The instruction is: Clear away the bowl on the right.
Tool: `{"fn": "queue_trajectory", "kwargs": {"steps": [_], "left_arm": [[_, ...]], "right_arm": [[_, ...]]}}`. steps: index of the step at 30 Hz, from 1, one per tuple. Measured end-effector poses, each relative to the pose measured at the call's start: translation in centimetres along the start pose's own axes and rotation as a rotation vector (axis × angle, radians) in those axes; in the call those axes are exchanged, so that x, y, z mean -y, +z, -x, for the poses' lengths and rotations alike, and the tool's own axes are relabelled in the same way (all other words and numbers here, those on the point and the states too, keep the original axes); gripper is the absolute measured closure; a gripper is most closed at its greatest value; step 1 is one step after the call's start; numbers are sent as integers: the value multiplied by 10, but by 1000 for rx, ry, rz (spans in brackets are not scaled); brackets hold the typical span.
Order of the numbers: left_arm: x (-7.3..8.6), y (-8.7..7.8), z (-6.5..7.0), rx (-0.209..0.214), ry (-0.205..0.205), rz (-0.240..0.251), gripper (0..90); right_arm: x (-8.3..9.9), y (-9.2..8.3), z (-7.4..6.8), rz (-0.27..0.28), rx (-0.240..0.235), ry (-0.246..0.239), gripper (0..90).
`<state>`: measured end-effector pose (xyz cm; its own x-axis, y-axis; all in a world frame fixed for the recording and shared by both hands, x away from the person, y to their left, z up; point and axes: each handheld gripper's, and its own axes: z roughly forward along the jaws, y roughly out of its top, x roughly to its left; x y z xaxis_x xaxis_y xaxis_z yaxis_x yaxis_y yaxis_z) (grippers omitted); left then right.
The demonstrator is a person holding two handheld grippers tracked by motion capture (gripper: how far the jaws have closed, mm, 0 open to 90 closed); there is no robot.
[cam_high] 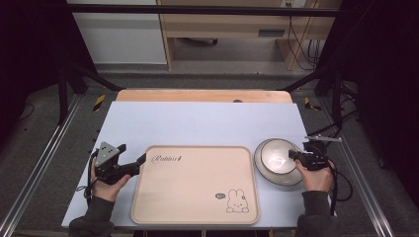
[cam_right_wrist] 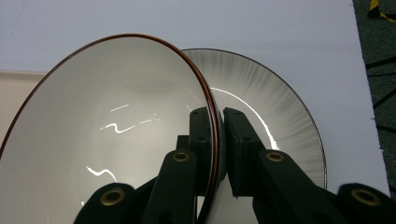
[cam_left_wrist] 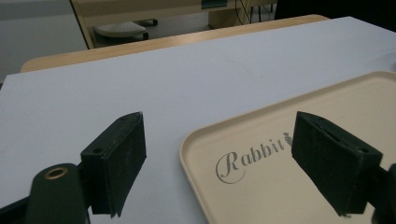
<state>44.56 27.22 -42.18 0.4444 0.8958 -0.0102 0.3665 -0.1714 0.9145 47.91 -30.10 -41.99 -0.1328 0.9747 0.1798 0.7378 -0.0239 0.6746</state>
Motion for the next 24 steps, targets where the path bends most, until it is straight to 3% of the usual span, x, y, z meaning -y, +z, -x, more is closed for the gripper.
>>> {"fn": "queue_trajectory", "kwargs": {"steps": [24], "left_arm": [[0,-1,1,2,4,5,176]], "right_arm": [[-7,-17,-18,62,-67,-43,823]]}}
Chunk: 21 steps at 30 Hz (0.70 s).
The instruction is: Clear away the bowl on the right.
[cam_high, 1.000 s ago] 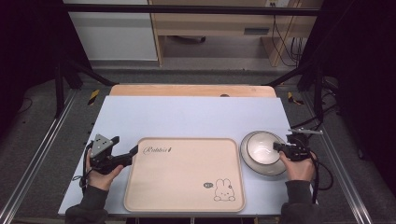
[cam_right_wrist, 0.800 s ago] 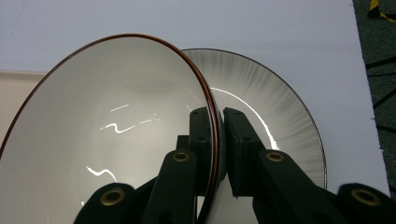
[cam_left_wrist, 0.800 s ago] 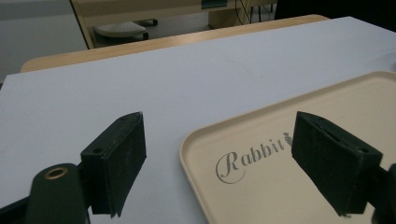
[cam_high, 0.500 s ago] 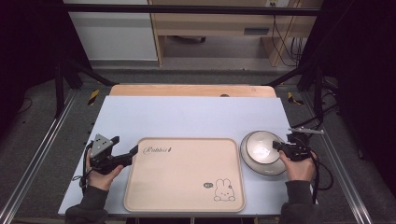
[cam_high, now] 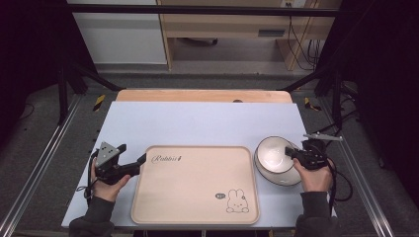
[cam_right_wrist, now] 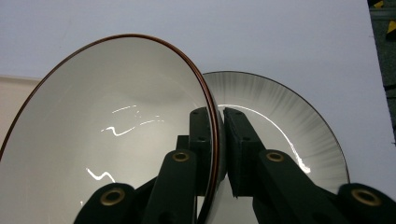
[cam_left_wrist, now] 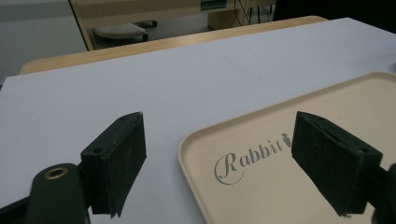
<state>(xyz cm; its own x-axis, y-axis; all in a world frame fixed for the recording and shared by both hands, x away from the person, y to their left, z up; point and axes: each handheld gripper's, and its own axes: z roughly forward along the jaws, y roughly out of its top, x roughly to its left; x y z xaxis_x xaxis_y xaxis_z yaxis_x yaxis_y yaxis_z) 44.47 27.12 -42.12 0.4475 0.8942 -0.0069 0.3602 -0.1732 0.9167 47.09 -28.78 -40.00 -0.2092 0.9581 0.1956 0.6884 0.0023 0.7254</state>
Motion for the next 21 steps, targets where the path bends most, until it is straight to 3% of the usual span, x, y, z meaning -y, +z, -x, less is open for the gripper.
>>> {"fn": "queue_trajectory", "kwargs": {"steps": [8,21], "left_arm": [[0,0,0,0,0,1,176],[0,0,1,1,3,1,176]], "right_arm": [[-4,-6,-10,23,-28,-22,823],[-9,-12,-37,44,-79,-83,822]]}}
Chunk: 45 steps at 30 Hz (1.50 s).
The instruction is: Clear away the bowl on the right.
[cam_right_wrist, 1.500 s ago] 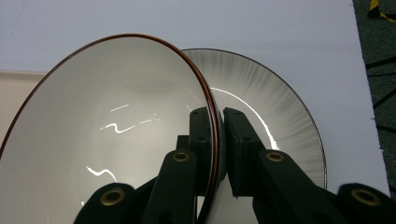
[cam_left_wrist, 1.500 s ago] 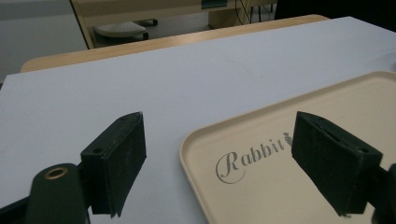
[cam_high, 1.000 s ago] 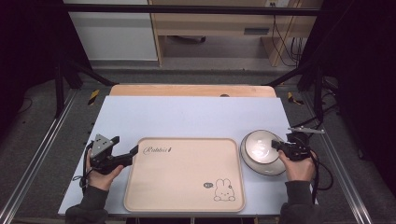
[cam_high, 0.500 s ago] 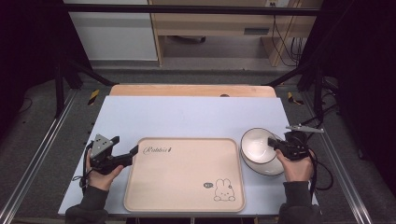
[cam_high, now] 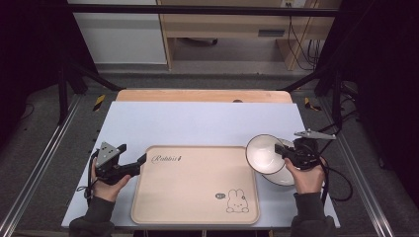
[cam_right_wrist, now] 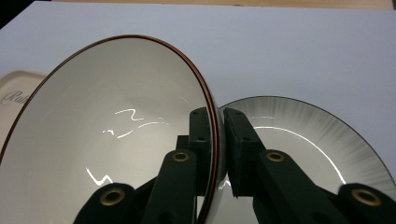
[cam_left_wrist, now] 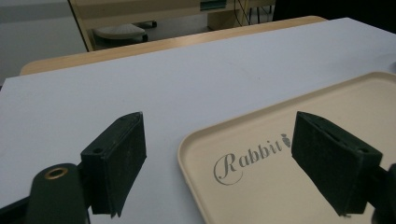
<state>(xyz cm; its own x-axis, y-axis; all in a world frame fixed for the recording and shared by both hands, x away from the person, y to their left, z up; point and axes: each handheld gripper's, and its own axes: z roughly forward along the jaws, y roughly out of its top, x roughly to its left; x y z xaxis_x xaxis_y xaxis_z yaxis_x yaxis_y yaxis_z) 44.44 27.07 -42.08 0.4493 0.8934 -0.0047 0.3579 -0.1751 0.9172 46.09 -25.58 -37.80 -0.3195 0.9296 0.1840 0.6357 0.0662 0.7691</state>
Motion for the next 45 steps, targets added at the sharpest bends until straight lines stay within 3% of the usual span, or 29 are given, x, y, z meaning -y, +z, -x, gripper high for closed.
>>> {"fn": "queue_trajectory", "kwargs": {"steps": [26,38,45], "left_arm": [[-1,0,2,2,4,9,175],[-1,-2,2,-1,8,16,165],[-1,-3,2,0,9,15,156]], "right_arm": [[-6,11,-36,8,-94,-54,823],[-6,26,-57,-8,-152,-87,822],[-7,35,-68,-26,-159,-111,822]]}}
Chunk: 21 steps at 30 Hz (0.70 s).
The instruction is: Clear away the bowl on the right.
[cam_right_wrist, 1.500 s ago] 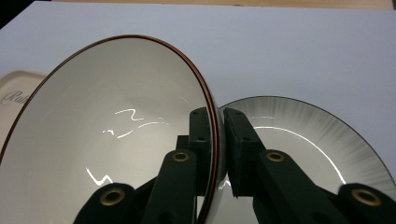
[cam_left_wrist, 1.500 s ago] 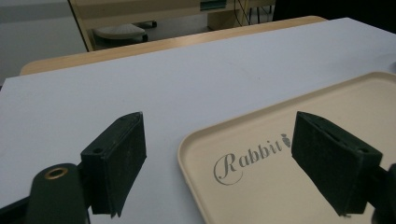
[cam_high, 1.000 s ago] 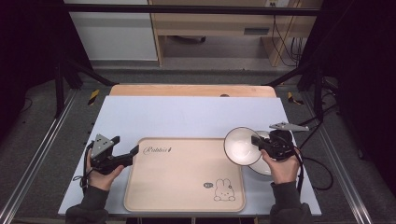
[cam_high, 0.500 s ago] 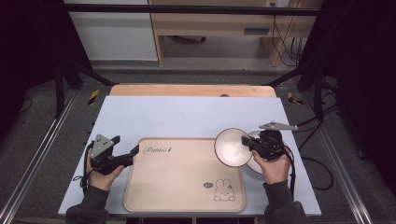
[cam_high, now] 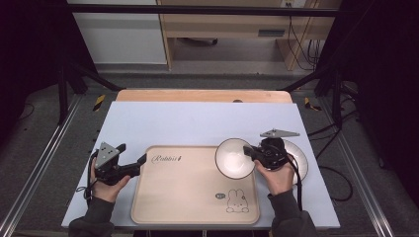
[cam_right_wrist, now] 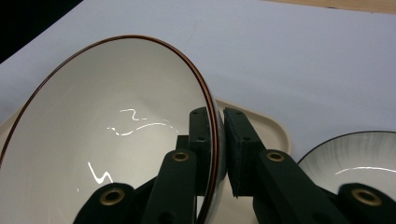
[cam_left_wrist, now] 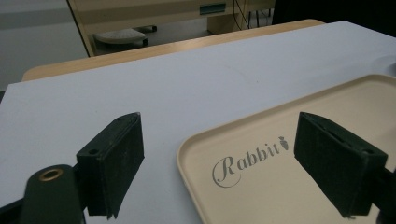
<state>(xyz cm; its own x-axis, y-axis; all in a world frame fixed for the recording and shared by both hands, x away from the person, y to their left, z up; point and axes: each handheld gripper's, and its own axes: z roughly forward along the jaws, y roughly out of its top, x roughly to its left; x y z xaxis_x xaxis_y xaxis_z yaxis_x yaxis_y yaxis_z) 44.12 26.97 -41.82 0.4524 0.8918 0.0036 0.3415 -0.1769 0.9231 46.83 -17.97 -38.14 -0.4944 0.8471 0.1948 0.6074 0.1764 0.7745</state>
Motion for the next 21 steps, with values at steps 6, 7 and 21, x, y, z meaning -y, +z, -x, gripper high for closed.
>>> {"fn": "queue_trajectory", "kwargs": {"steps": [6,7,21], "left_arm": [[0,-1,0,2,1,0,153],[0,-1,0,3,-1,1,153],[0,-1,0,3,-2,7,152]], "right_arm": [[-5,8,-7,-12,-18,-8,822],[-6,10,-8,-12,-20,-10,822],[-15,33,-23,-34,-47,-21,822]]}}
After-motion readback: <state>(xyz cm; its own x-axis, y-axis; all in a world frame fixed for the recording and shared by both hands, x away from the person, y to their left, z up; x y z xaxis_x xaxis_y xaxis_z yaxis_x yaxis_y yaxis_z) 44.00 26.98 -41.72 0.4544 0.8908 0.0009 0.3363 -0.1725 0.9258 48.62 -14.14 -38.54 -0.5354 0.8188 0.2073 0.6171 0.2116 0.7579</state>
